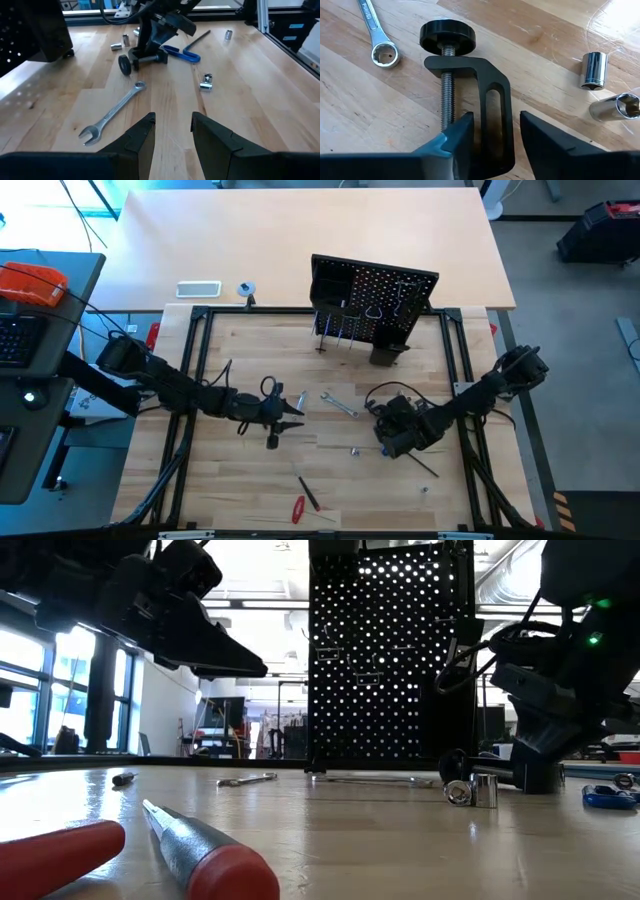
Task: Hang tools onto peg board
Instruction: Hang the black universal C-clamp mount onto the pegboard
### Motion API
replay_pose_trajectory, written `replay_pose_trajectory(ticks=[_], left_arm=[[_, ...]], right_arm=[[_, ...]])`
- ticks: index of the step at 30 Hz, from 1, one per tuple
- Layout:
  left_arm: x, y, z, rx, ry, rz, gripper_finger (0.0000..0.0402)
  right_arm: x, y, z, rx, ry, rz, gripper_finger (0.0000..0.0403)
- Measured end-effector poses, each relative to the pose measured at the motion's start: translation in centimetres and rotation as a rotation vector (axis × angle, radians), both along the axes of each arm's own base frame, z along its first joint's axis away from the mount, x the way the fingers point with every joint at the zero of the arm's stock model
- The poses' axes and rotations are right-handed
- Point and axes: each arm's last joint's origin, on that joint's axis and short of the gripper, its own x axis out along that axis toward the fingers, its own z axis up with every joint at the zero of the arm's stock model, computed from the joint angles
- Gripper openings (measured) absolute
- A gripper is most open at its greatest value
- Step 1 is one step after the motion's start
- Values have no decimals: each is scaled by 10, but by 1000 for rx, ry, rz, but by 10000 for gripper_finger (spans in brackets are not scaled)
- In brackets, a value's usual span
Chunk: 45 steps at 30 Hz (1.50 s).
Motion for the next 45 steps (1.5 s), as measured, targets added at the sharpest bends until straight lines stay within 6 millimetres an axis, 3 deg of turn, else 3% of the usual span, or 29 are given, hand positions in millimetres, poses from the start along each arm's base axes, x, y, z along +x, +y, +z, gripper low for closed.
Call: replay_pose_trajectory(ticks=[7,18,37,45], left_arm=[[1,5,0,9,-4,18,122],[7,22,6,-39,-60,14,122],[13,43,21,-166,-208,-8,122],[14,50,26,-343,-248,-24,122]], right_arm=[[3,-2,0,-8,5,29,67],[14,0,7,-13,-29,79,67],[57,18,71,-256,-169,265,67],[67,30,94,-447,-212,361,67]])
